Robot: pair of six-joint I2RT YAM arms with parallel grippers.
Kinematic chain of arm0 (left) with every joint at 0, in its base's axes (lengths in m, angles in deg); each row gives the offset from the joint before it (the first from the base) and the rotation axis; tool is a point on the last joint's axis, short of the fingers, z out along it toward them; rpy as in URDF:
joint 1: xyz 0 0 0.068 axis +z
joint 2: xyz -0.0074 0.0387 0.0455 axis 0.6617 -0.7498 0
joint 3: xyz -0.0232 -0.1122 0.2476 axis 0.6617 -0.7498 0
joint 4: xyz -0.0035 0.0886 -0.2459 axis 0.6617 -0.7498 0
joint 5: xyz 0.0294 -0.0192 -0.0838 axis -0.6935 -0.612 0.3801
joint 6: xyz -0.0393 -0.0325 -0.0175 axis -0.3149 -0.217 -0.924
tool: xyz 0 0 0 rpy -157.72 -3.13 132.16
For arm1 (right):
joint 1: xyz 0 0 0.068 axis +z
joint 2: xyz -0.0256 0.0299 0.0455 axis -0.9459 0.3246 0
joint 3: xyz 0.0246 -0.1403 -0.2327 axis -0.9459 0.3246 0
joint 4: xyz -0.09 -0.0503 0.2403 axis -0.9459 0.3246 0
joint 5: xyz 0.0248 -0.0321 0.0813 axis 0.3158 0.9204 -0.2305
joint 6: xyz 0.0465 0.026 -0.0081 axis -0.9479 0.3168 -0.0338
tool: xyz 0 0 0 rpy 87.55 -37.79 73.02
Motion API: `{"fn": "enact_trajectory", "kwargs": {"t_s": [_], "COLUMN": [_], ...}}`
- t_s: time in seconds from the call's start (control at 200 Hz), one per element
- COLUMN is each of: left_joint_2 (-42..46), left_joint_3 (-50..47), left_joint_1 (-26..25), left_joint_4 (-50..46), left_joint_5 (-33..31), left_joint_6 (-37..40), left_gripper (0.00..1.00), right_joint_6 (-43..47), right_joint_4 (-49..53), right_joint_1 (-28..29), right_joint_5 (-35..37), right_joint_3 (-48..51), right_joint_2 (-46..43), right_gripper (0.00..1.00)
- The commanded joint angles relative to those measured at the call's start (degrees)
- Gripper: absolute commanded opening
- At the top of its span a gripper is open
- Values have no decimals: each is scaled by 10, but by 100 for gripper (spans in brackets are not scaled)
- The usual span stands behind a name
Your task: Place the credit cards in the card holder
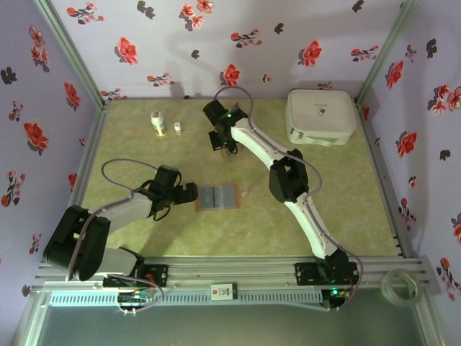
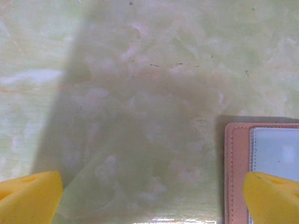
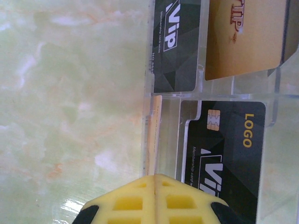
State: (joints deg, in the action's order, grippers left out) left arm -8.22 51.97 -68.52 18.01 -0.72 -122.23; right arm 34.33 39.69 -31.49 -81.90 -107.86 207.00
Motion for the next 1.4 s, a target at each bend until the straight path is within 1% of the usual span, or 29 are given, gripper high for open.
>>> {"fn": "enact_trajectory", "kwargs": {"t_s": [0.0,0.195,0.365,0.54,0.685,1.075,1.395], "left_joint_2": [-9,-10,-13,-11,-8,12,53], "left_joint_3": [4,4,3,4,5,14,18], "left_joint_1": [5,5,5,5,5,6,5], "left_joint_4": [5,6,7,6,2,-27,-75], "left_joint_5": [10,10,10,10,10,10,10], "left_joint_6": [-2,-3,-4,-5,-1,20,34], "left_gripper": [100,100,100,100,100,100,100], "right_joint_6": [-10,-3,6,3,1,-18,-91], "right_joint_4": [-11,-24,-23,-26,-37,-103,-243], "right_joint_1": [-3,-3,-3,-4,-3,-2,-2], "right_joint_5": [-19,4,19,15,8,-24,-89], "right_joint_3": [14,28,34,42,63,192,408], "right_joint_2": [-26,-58,-63,-68,-97,-227,-403], "right_gripper": [0,0,0,0,0,0,0]}}
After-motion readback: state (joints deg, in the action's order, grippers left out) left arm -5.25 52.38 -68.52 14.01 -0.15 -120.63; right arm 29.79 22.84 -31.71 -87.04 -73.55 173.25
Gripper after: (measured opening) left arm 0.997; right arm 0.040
